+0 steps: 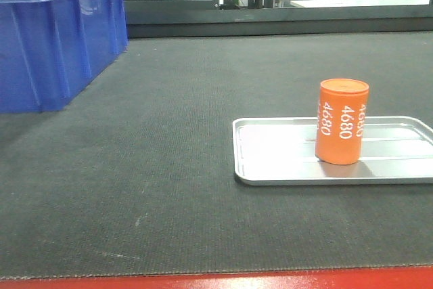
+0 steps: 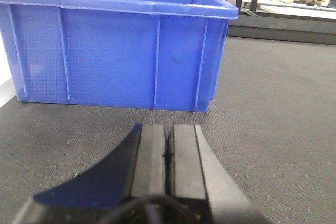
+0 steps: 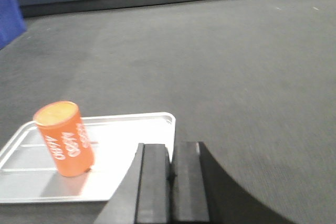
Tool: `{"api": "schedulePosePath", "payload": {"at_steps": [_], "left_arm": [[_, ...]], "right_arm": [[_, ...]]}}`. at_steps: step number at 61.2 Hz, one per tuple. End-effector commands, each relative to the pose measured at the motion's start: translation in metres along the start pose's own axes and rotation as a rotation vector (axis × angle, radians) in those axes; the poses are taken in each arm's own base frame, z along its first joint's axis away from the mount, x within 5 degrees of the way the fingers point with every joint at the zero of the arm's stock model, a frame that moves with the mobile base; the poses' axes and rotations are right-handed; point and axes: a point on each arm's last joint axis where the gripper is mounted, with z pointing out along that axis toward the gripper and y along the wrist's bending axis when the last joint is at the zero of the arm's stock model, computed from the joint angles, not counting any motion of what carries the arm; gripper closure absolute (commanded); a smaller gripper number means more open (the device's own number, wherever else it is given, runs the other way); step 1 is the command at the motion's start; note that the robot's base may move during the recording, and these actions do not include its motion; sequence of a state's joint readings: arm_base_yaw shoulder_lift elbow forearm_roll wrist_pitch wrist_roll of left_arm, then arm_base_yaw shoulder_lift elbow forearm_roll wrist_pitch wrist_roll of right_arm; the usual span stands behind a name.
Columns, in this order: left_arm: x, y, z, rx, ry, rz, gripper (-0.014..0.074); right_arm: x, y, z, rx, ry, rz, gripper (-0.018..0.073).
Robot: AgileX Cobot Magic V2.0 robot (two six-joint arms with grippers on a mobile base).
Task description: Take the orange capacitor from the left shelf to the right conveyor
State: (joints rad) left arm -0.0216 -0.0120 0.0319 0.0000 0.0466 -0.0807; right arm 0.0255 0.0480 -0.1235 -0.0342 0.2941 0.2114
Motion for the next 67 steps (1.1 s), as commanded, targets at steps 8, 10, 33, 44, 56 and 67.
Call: {"api": "schedulePosePath", "payload": {"at_steps": [8,10,33,44,56,67], "left_arm": [[-0.01,-0.001,-0.002,0.013,-0.106,0.0,0.0701],[-0.01,-0.001,-0.002,0.013,-0.106,0.0,0.0701],[-0.01,-0.001,-0.002,0.013,-0.106,0.0,0.0701],[-0.01,-0.001,-0.002,0.013,-0.106,0.0,0.0701],[-0.01,-0.001,-0.002,0.013,-0.106,0.0,0.0701],[-0.01,-0.001,-0.002,0.013,-0.106,0.0,0.0701]], "right_arm": [[0.013,-0.004,-0.001,0.017,-0.107,0.016,0.0502],[0.017,-0.005,0.001,0.018,-0.104,0.015,0.0502],[0.026,-0.007,0.005,0.027,-0.162,-0.148,0.0502],[0.026,-0.007,0.005,0.028,-0.161,-0.148,0.0502],[0.026,-0.007,0.005,0.028,-0.161,-0.148,0.0502],[0.026,-0.007,0.005,0.028,-0.161,-0.148,0.0502]]}}
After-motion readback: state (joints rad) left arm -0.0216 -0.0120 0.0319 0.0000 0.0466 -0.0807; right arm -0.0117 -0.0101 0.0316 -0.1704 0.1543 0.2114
